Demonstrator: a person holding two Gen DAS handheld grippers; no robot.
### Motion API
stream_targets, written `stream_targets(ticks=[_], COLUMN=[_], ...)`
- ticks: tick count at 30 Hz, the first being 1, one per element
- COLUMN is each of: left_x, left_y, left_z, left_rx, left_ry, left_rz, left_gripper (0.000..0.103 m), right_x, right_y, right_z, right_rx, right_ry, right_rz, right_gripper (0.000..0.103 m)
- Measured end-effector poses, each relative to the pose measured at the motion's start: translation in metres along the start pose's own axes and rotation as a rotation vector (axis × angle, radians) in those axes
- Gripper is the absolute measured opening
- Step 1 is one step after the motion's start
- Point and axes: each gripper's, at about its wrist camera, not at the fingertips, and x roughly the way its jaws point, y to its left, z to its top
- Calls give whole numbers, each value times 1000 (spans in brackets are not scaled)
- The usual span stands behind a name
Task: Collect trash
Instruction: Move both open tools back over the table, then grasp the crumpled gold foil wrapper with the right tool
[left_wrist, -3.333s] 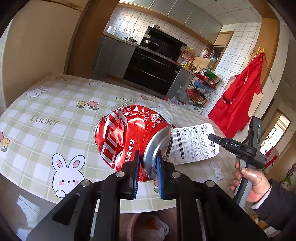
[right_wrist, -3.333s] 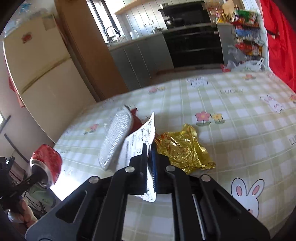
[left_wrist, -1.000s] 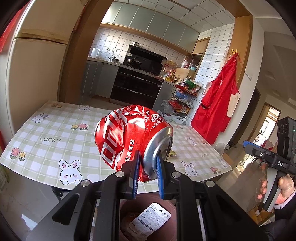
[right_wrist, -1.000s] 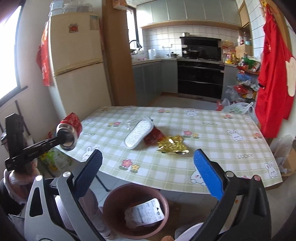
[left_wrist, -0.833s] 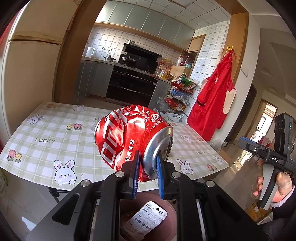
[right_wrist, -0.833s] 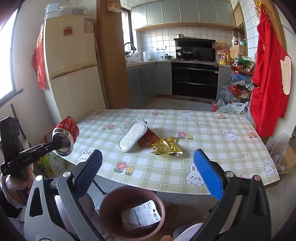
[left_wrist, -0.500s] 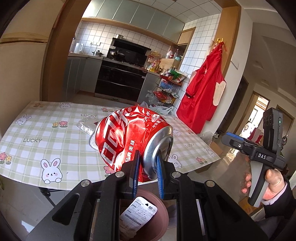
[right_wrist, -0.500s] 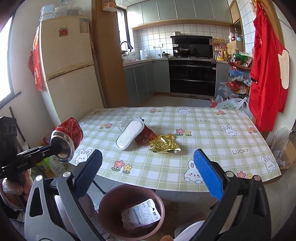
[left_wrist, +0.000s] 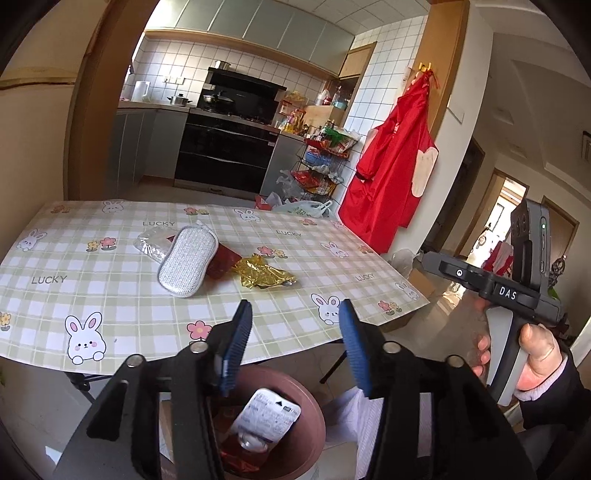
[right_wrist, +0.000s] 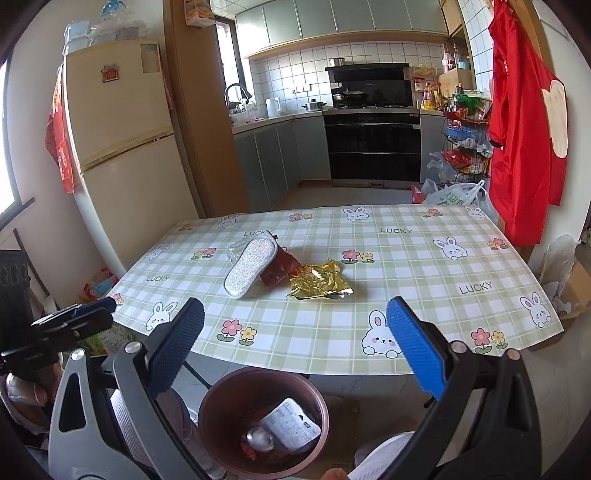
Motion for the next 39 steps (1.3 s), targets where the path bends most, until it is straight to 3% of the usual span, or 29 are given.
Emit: stream_targets(ticks=[2, 5, 8, 14, 20, 24, 28, 34, 39], left_x=[-4, -8, -11, -8, 7, 20, 40, 75, 106], left_y=[6, 13, 21, 40, 55, 65, 76, 92, 107], left_z=[2, 4, 5, 4, -2, -5, -4, -2, 0], left_rx=[-18, -40, -67, -108, -99, -99, -97, -101, -119], left_ry=[-20, -43, -56, -33, 17, 43, 72, 109, 142], left_rz=[17, 57, 111, 199, 247, 264, 280, 300, 312], left_gripper=[70, 87, 96, 97, 97, 97, 97, 97, 97], right_x=[1, 3, 5, 15, 35, 58, 94, 167, 235], right_y=[0, -1, -1, 0, -4, -23, -32, -32, -27], right_z=[0, -1, -2, -8, -8, -5, -7, -23, -26], right_rx=[1, 2, -4, -26, -142, -92, -126, -215, -321], right_ry=[1, 5, 12, 39, 60, 86, 125, 224, 304], right_rz=[-7, -16, -25, -42, -103, -84, -84, 21, 61], right_gripper=[98, 98, 98, 98, 97, 97, 97, 96, 86])
